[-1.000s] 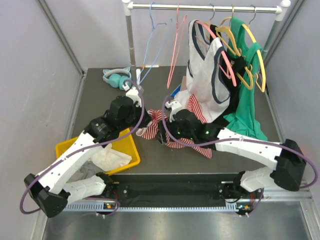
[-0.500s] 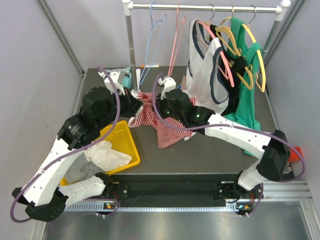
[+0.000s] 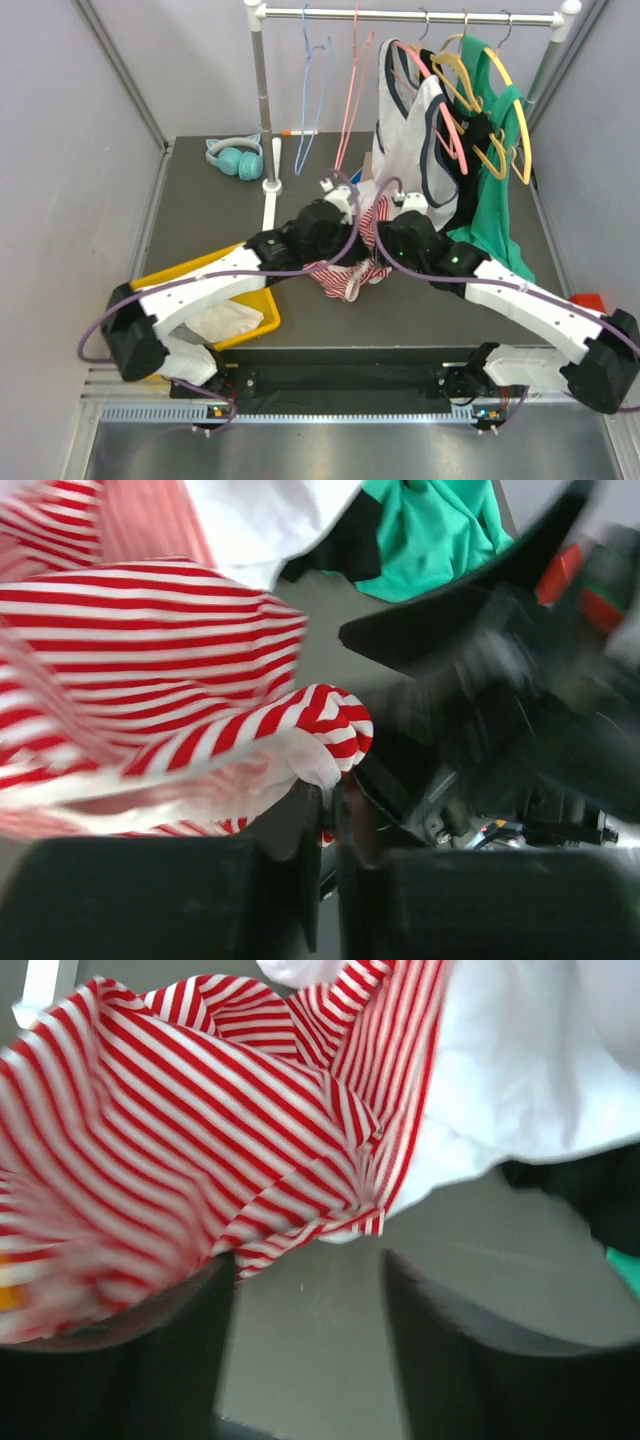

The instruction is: Place the tank top on the hanger

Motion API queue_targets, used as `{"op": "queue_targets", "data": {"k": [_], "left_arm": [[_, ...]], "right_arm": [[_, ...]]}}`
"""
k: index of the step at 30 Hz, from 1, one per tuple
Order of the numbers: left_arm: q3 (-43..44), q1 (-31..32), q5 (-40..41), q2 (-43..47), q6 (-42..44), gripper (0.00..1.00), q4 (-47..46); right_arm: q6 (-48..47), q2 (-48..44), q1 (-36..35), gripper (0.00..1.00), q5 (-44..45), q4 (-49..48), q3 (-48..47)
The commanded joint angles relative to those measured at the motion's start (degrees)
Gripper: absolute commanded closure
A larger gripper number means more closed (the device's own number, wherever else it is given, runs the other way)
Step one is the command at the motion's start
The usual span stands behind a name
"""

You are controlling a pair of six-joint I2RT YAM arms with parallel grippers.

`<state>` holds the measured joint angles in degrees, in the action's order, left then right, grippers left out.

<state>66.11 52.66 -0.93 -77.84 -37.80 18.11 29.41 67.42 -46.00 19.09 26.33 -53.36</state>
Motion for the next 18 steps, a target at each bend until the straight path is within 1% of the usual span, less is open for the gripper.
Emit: {"op": "queue_targets", "data": {"k": [1,2,4,5,6,8,9,11,12,13,15,16,17,18], "left_arm": [[7.0,2.62,-1.62,-8.02,-0.7,0.67,-8.88],[7.54,2.62,-1.62,-8.46,-0.35,0.33,-7.92],[7.9,2.62,-0.22,-7.59,1.32,0.12,-6.6],[7.46,2.62,2.57,-6.63,2.11,0.04,-5.2],[6.76,2.53,3.47,-4.18,3.95,0.01,-4.49],[4.13,2.44,6.01,-1.27,5.63,0.01,-1.6],[3.16,2.44,6.81,1.7,6.85,0.01,-0.11],[-0.09,2.09,8.57,4.79,7.57,0.01,2.53],[-1.23,1.92,11.53,7.85,7.39,0.01,5.07],[-4.03,1.48,12.69,9.27,7.3,0.01,5.88],[-7.03,-1.85,13.76,12.78,6.34,0.01,8.42],[-9.74,-3.69,13.06,13.59,6.08,0.01,9.04],[-11.33,-7.89,12.01,14.29,5.73,0.01,9.31],[-13.96,-10.1,10.79,15.08,5.2,0.01,9.31]], "right_arm": [[6.36,-6.5,0.03,0.29,2.7,6.7,0.89],[7.06,-7.73,0.03,0.27,2.88,7.85,0.89],[8.38,-8.62,-0.06,0.24,3.23,10.31,0.54],[8.65,-9.4,0.03,0.23,3.23,10.85,0.45],[8.82,-9.58,0.03,0.22,2.88,11.2,0.37],[8.91,-9.85,0.03,0.21,2.18,11.12,0.19],[8.22,-9.76,0.03,0.21,0.7,10.68,0.1],[7.33,-8.98,-0.06,0.21,-1.06,8.4,0.36],[7.16,-8.45,-0.06,0.21,-3.16,7.69,0.63],[7.15,-7.92,-0.06,0.2,-4.23,6.73,1.15],[7.07,-5.99,-0.14,0.2,-7.12,6.37,1.51],[6.98,-5.63,-0.41,0.2,-8.18,5.85,2.47],[7.33,-5.11,-1.02,0.2,-8.98,5.58,3.08],[7.94,-5.02,-1.28,0.2,-10.9,5.14,3.87]]}}
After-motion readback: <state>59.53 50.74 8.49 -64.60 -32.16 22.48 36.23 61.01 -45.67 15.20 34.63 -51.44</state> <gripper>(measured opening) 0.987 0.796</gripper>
